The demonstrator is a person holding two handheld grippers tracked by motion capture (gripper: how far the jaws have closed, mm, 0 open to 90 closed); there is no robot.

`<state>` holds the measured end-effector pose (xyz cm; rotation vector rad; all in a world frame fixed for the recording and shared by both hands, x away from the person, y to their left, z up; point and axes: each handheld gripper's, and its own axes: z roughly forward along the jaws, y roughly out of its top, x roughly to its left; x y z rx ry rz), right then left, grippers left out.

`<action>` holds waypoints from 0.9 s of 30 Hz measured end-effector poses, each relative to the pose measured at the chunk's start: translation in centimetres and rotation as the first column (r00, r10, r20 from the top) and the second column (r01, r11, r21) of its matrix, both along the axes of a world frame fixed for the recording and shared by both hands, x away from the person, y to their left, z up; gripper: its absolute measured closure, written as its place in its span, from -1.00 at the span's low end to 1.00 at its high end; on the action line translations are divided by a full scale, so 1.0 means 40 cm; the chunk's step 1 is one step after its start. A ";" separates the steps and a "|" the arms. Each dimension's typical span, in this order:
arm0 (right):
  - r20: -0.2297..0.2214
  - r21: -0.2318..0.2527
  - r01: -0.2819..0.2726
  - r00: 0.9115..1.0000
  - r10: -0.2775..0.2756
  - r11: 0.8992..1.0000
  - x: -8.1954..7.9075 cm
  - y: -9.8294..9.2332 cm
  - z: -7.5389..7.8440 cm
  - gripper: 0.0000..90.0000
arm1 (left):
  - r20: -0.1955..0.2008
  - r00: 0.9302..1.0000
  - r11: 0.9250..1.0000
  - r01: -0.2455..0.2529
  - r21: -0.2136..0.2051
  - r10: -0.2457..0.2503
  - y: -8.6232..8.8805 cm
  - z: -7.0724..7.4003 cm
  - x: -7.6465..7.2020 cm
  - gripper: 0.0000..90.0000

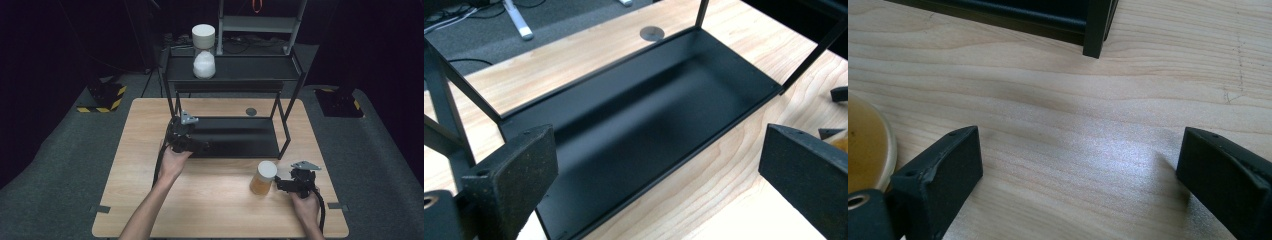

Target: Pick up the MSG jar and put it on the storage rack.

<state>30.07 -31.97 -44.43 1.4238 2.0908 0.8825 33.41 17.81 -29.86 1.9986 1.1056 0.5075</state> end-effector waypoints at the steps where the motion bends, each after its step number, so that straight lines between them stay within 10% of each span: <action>1: 0.000 0.000 0.000 1.000 0.000 1.000 0.000 0.000 0.000 -0.91 | -0.002 1.000 1.000 -0.001 -0.002 0.001 0.001 -0.006 -0.002 -0.94; 27: 0.000 0.000 0.000 1.000 0.000 1.000 0.000 0.000 0.000 -0.91 | -0.057 0.998 0.999 -0.035 0.009 0.035 -0.003 -0.211 -0.049 -0.95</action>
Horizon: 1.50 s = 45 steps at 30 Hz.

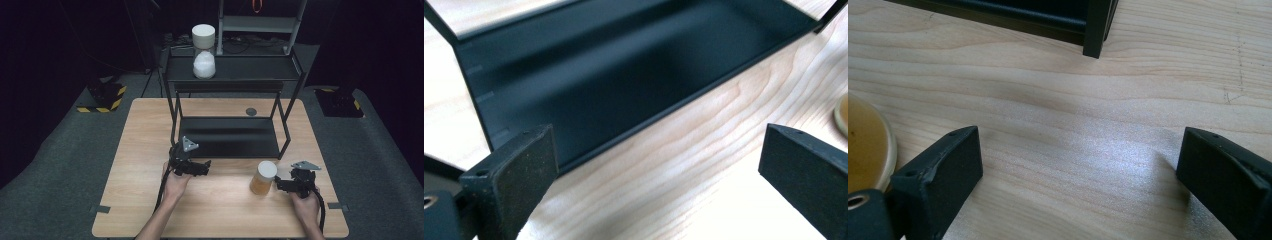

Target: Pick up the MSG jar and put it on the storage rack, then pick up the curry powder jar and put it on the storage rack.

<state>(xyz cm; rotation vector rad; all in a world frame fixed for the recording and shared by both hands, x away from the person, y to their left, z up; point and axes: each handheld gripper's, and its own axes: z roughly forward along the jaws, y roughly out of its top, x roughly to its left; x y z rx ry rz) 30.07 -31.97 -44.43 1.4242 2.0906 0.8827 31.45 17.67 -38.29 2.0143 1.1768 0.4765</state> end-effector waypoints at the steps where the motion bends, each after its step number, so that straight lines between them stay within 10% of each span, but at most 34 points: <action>1: 0.000 0.000 0.000 1.000 0.000 1.000 0.000 0.000 0.000 -0.91 | -0.001 1.000 1.000 0.000 0.001 0.000 0.001 -0.005 -0.001 -0.95; 17: 0.001 -0.002 0.000 1.000 0.000 1.000 0.000 0.001 0.000 -0.92 | -0.035 0.999 0.999 -0.041 -0.005 0.041 -0.013 -0.110 -0.013 -0.96; 45: 0.002 -0.001 0.001 1.000 -0.001 1.000 -0.001 0.000 0.000 -0.90 | -0.020 0.995 0.994 -0.092 0.065 0.094 -0.045 -0.166 -0.043 -0.93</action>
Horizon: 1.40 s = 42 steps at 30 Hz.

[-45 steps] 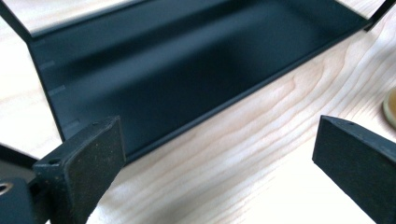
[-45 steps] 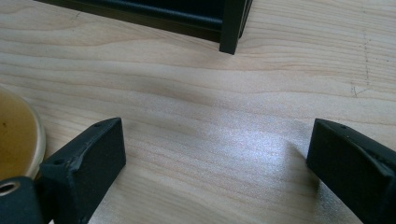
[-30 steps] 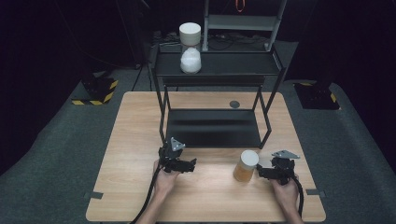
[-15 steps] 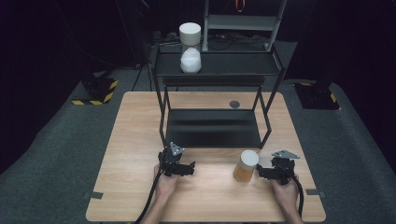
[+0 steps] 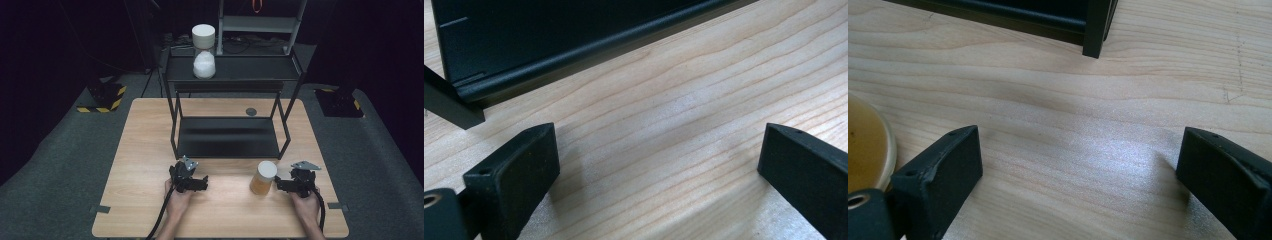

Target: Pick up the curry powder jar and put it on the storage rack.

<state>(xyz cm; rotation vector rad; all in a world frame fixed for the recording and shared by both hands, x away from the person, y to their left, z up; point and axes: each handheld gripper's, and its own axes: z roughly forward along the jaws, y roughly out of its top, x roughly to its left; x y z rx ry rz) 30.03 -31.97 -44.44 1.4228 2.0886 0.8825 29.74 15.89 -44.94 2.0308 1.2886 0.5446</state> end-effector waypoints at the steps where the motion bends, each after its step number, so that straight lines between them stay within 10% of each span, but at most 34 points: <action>1: 0.000 0.001 -0.002 1.000 0.002 1.000 -0.001 -0.003 0.001 -0.87 | 0.000 1.000 1.000 -0.001 0.000 0.001 0.000 0.000 0.000 -0.93; 17: -0.034 0.080 -0.102 0.994 0.105 0.992 -0.063 -0.071 0.008 -0.95 | 0.001 1.000 1.000 -0.002 -0.003 0.002 0.000 -0.001 0.000 -0.93; 27: -0.010 0.115 -0.252 0.967 0.255 0.961 -0.084 -0.044 0.009 -0.94 | 0.001 1.000 1.000 -0.002 -0.002 0.002 0.000 -0.001 0.000 -0.93; 42: 0.040 0.143 -0.333 0.943 0.330 0.932 -0.063 0.006 0.017 -0.84 | 0.001 1.000 1.000 -0.003 -0.002 0.003 -0.001 -0.001 -0.001 -0.93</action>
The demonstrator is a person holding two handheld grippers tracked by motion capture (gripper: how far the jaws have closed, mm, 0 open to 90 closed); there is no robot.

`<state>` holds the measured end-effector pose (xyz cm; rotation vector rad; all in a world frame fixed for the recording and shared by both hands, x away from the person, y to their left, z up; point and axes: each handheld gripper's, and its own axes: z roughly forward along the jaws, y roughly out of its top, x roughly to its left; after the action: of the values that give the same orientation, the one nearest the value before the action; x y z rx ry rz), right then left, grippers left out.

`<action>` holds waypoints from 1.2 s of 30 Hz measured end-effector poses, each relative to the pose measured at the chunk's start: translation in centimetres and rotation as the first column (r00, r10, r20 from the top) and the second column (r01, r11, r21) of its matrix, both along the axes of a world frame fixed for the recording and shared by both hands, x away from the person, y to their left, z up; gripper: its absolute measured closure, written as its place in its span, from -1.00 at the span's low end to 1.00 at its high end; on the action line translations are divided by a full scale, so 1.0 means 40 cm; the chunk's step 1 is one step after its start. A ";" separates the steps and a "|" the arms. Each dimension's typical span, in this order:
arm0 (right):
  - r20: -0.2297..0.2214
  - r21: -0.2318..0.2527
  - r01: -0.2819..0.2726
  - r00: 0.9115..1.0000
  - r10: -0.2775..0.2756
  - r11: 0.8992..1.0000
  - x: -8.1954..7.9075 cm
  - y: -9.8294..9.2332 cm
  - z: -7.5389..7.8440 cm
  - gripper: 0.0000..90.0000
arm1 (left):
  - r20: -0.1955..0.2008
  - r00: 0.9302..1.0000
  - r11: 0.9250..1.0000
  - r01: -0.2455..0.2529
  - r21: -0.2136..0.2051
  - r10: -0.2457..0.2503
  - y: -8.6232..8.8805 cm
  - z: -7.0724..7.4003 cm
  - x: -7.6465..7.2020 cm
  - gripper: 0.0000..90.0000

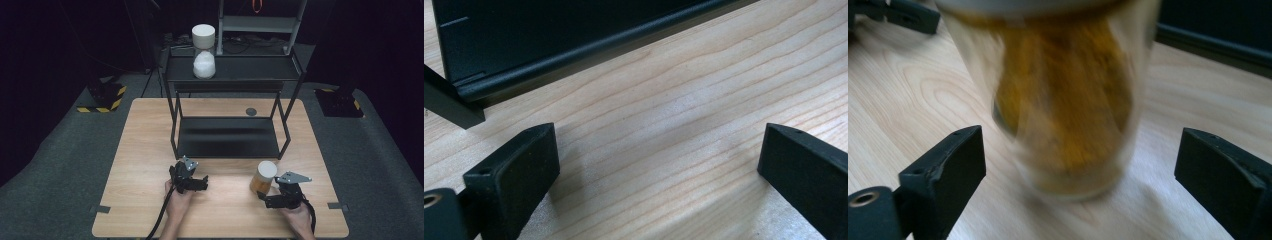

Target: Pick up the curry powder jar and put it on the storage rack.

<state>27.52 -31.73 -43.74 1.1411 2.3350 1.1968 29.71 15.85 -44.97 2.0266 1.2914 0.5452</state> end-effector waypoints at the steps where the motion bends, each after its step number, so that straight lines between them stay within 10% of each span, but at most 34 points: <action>1: 0.000 0.000 0.000 1.000 0.000 1.000 0.000 0.000 0.000 -0.84 | 0.000 1.000 1.000 0.000 0.000 0.000 0.000 0.000 0.000 -0.93; 36: 0.096 0.063 -0.016 0.995 0.010 0.998 0.016 0.026 0.005 -0.36 | -0.001 1.000 1.000 0.001 0.002 -0.001 0.000 0.001 0.000 -0.93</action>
<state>28.14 -30.67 -43.52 1.0656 2.2520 1.3094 29.72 15.85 -44.95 2.0296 1.2904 0.5458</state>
